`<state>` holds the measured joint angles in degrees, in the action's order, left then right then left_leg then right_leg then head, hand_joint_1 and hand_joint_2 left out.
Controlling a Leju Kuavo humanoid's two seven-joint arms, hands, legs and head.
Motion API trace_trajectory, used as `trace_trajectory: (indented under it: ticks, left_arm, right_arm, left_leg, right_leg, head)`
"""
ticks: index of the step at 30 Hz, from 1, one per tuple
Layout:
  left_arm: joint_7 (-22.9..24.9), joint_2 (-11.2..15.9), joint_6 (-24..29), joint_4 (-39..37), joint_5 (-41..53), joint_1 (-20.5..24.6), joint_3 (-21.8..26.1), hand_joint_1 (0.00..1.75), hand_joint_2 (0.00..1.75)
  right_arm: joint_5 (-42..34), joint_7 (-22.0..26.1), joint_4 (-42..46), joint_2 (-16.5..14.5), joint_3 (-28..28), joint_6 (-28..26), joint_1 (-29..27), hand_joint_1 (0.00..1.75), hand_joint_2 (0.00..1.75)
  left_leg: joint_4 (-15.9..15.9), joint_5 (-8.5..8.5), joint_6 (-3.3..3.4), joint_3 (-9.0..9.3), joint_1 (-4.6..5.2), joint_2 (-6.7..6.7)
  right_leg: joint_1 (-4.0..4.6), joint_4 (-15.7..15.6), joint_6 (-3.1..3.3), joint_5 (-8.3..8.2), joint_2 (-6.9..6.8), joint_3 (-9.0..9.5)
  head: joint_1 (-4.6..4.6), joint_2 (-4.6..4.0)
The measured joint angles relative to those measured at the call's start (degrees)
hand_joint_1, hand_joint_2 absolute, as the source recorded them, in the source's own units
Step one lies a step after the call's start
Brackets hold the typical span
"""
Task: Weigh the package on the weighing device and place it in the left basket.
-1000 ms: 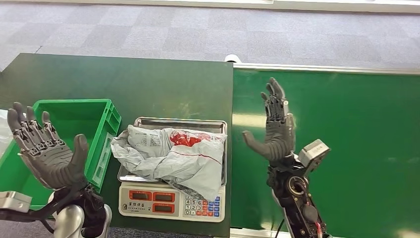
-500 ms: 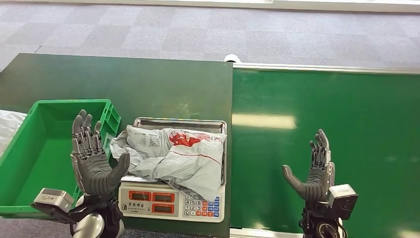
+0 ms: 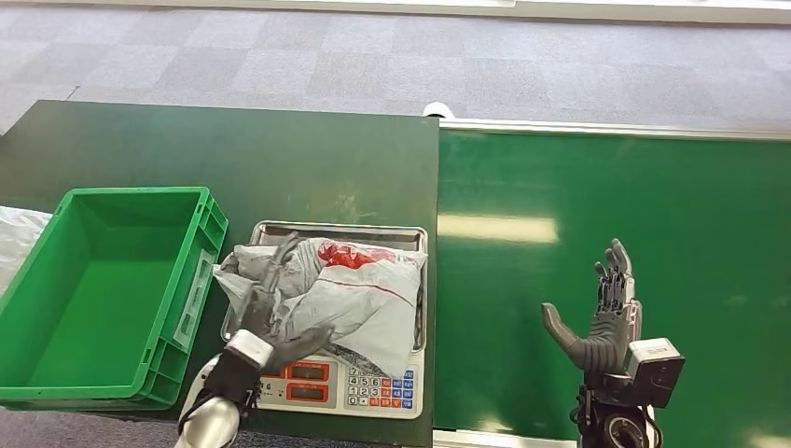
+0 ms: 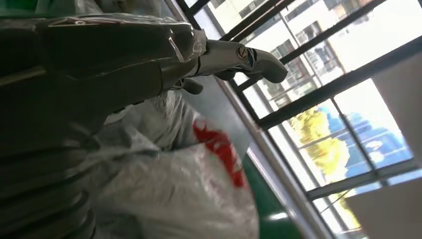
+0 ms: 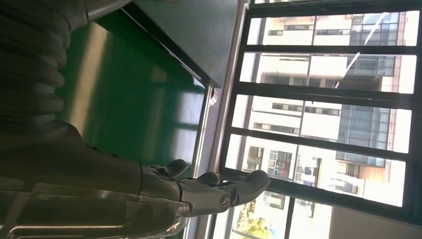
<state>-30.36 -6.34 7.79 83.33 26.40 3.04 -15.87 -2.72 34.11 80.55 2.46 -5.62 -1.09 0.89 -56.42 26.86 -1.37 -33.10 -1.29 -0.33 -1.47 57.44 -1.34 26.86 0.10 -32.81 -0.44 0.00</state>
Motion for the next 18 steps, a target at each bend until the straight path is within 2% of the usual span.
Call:
trace_trajectory:
  ticks: [3,8,18]
  left_arm:
    - [2.3,0.6,0.4,-5.5,7.8,1.3,-2.5,0.0,1.75]
    - [5.8,1.8,-0.2,-11.0,14.3,4.2,-4.6,0.0,1.75]
    - [9.7,2.6,-1.1,-17.2,20.3,8.6,-6.6,0.0,1.75]
  right_arm:
    - [0.3,-0.2,0.2,0.0,0.4,0.5,-0.1,0.0,1.75]
    - [1.1,-0.7,0.5,-0.2,0.9,1.2,-0.2,0.0,1.75]
    - [2.1,-0.8,0.6,-0.7,1.8,1.6,-0.2,0.0,1.75]
  left_leg:
    - [0.0,0.0,0.0,0.01,0.0,0.01]
    - [0.0,0.0,0.0,0.16,0.0,-0.08]
    - [0.1,0.26,0.35,1.15,0.19,-0.57]
  right_leg:
    - [0.0,0.0,0.0,-0.01,0.01,0.01]
    - [0.0,0.0,-0.02,0.03,-0.08,0.23]
    - [-0.18,-0.1,-0.3,0.39,-0.56,1.48]
  head:
    - [0.01,0.0]
    - [-0.01,0.0]
    - [0.01,0.0]
